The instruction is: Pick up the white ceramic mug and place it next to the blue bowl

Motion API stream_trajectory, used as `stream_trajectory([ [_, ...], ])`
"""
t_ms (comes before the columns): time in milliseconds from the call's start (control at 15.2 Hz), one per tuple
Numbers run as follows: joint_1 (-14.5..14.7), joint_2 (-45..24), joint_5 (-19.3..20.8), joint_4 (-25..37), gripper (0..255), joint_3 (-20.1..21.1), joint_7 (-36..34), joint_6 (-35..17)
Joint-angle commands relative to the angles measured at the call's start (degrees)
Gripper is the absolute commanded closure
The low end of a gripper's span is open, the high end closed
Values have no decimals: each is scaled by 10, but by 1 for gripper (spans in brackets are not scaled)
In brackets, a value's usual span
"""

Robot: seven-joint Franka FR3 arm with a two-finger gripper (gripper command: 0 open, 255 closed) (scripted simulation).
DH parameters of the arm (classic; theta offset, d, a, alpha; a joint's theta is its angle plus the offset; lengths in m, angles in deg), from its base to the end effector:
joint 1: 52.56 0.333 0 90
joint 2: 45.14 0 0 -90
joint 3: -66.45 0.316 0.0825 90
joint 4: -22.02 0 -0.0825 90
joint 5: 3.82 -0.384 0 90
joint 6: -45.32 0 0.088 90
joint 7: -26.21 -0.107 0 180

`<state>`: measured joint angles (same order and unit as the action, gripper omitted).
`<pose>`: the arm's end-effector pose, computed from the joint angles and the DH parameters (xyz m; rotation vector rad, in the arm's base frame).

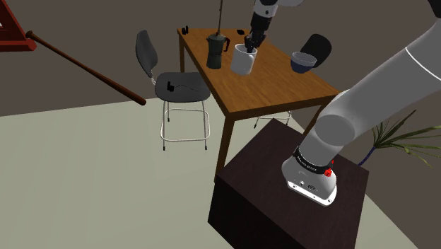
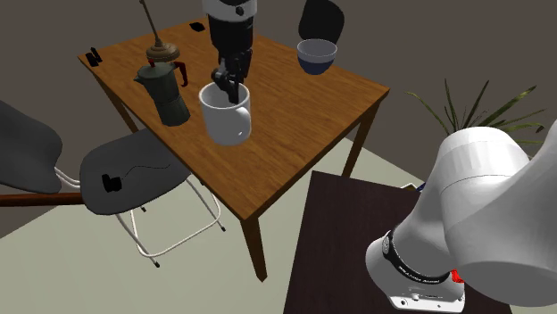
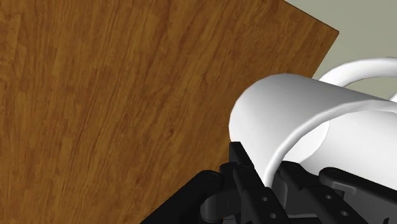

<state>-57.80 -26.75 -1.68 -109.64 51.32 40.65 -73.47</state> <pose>0.4318 -0.1689 0.4795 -3.1142 0.1208 -0.1514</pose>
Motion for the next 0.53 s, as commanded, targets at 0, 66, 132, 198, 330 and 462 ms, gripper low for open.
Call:
stream_trajectory([
  [0, 0, 2, 0, 14, 255, 1, -1, 16],
  [66, 0, 4, 0, 20, 255, 1, -1, 24],
  [132, 0, 5, 0, 26, 255, 2, -2, 32],
  [198, 0, 6, 1, 33, 255, 3, -2, 39],
  [330, 1, 9, 1, 46, 255, 4, -3, 55],
  [462, -3, -1, 0, 62, 255, -6, 11, 61],
])
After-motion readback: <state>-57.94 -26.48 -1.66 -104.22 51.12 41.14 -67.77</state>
